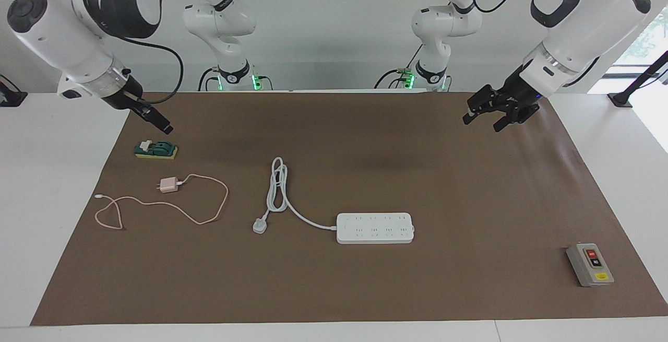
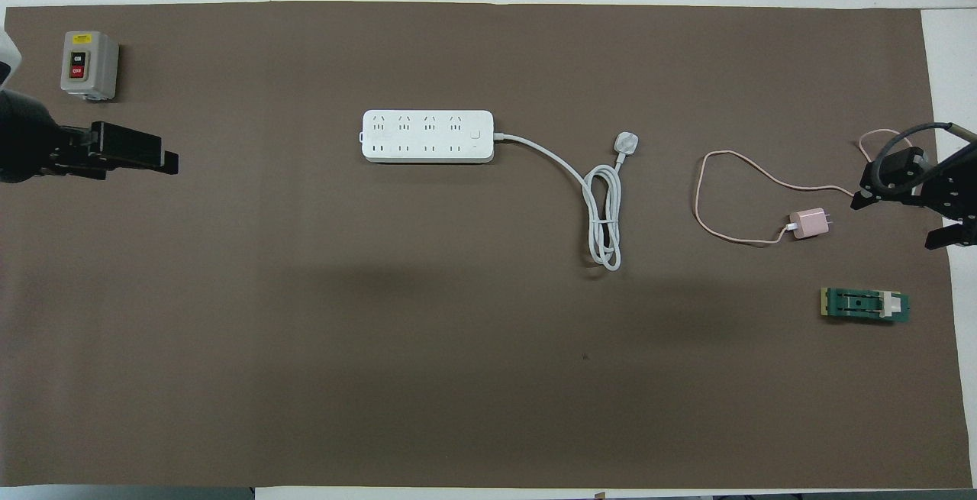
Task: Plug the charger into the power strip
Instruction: 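Move the left gripper to the power strip while the right gripper reaches the charger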
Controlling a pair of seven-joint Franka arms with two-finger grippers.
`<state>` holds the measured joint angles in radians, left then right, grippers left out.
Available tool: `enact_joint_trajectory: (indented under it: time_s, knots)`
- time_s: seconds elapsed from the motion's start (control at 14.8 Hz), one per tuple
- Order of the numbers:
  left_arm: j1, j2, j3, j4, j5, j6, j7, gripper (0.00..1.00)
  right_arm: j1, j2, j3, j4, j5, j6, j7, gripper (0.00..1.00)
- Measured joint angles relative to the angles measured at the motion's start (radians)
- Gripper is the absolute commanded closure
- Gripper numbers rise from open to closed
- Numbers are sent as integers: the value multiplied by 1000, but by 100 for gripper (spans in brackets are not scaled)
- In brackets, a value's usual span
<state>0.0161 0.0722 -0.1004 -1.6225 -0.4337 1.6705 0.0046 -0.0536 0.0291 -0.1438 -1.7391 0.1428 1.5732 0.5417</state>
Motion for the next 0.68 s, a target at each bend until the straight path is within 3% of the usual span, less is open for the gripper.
enact_joint_trajectory:
  time_s: [0.2, 0.68]
  knots:
    - [-4, 48, -2, -31, -192, 64, 8, 0, -67, 37, -3, -22, 57, 53, 110, 0]
    - [5, 58, 10, -121, -565, 83, 165, 0, -150, 141, -4, -102, 202, 197, 236, 0]
